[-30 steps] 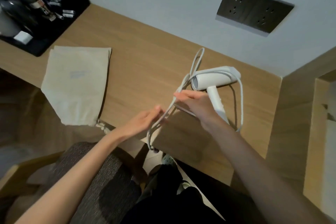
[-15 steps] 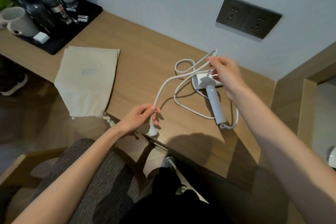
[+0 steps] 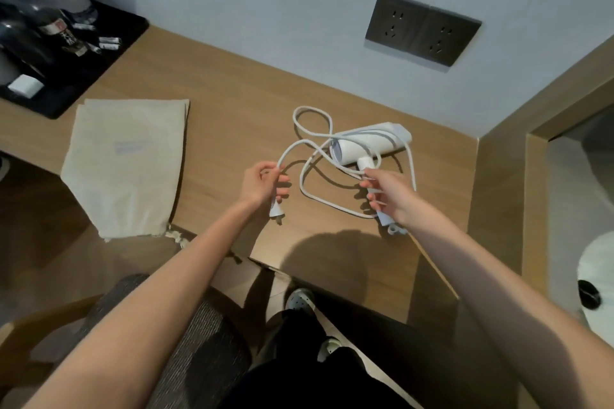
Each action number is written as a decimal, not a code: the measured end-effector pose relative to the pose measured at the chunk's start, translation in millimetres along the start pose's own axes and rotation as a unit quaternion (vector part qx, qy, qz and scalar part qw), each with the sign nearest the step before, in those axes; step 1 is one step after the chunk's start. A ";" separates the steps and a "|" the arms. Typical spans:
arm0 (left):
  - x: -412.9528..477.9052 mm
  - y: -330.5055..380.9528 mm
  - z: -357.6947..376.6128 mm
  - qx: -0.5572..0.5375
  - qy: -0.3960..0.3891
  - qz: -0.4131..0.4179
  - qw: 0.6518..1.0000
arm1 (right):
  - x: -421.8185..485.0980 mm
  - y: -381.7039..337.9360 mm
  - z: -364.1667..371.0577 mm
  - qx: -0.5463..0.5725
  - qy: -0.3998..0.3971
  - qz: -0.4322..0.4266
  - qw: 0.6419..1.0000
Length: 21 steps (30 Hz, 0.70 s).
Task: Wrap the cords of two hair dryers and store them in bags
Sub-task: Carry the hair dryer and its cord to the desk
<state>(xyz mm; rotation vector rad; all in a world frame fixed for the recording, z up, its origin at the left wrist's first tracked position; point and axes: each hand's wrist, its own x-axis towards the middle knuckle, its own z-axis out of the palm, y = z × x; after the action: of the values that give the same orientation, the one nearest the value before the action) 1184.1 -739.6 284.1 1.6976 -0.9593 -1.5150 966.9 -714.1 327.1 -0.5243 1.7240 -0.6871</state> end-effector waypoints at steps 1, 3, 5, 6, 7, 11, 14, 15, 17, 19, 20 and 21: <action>4.7 -1.4 1.2 0.013 0.001 0.011 1.000 | 1.0 2.6 0.7 -0.010 0.001 0.004 1.000; 14.9 -5.6 1.0 0.054 0.001 0.036 0.998 | 2.4 5.3 2.3 -0.025 0.007 0.011 1.000; 23.1 -9.4 -1.3 0.104 -0.001 0.061 0.993 | 3.4 6.7 2.9 -0.040 0.006 0.010 0.999; 26.0 -10.8 -3.4 0.142 0.000 0.078 0.987 | 3.6 7.4 2.9 -0.048 0.005 0.004 0.999; 27.7 -11.0 -4.9 0.184 0.001 0.094 0.978 | 3.1 7.4 2.8 -0.056 0.005 -0.007 0.998; 29.5 -5.4 -7.4 0.255 -0.014 0.121 0.959 | -3.5 4.4 2.5 -0.087 0.035 -0.058 0.994; 20.5 6.3 -4.1 0.257 -0.032 0.145 0.955 | -10.7 1.2 1.0 -0.079 0.062 -0.107 0.989; 16.4 10.4 -3.2 0.249 -0.041 0.158 0.955 | -12.3 0.6 0.4 -0.076 0.069 -0.126 0.987; 7.5 17.9 -2.0 0.240 -0.048 0.178 0.953 | -15.3 -0.1 -1.4 -0.073 0.078 -0.150 0.983; -3.7 24.3 -2.4 0.245 -0.030 0.198 0.948 | -18.5 -0.4 -4.0 -0.076 0.075 -0.166 0.980; -10.8 27.6 -3.3 0.254 -0.016 0.215 0.943 | -20.8 0.1 -5.7 -0.084 0.072 -0.176 0.978; -18.3 30.1 -4.5 0.263 -0.002 0.236 0.935 | -24.3 1.0 -7.6 -0.094 0.068 -0.187 0.975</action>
<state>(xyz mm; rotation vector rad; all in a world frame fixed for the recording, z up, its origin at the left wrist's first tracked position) 1184.6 -739.3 319.5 1.6298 -1.7462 -0.9911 965.6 -696.0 344.9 -0.9699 1.8490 -0.8450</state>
